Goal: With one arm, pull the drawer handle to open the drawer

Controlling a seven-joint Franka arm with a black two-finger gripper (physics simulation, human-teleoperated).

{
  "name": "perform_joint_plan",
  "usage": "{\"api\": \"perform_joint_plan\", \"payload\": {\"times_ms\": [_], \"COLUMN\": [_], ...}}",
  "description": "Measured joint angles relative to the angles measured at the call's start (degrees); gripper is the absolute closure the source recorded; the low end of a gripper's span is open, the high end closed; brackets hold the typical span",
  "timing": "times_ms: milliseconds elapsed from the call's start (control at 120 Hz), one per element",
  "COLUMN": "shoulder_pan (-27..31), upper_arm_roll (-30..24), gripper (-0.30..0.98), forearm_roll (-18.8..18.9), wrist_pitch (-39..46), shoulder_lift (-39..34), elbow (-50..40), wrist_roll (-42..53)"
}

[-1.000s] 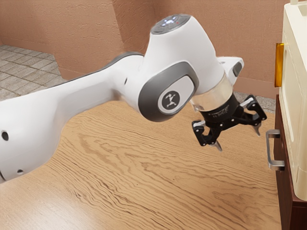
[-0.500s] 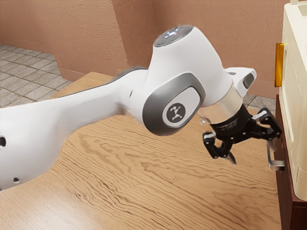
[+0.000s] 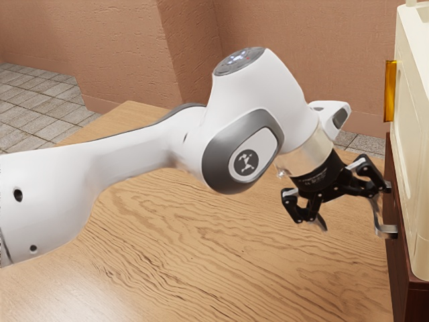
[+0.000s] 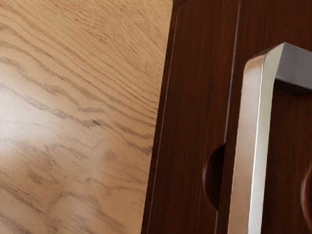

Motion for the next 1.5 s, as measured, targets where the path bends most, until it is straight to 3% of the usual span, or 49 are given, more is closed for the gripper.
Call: {"api": "perform_joint_plan", "payload": {"times_ms": [508, 758, 942, 1500], "shoulder_pan": [0.23, 0.23, 0.87, 1.96], "upper_arm_roll": [-0.38, -0.75, -0.72, 0.43], "gripper": [0.05, 0.35, 0.49, 0.58], "forearm_roll": [0.12, 0.52, 0.71, 2.04], "wrist_pitch": [1.49, 1.82, 1.88, 1.9], "shoulder_lift": [2.87, 2.56, 2.5, -1.02], "elbow": [3.06, 2.1, 1.4, -2.85], "wrist_roll": [2.35, 2.76, 2.86, 3.15]}}
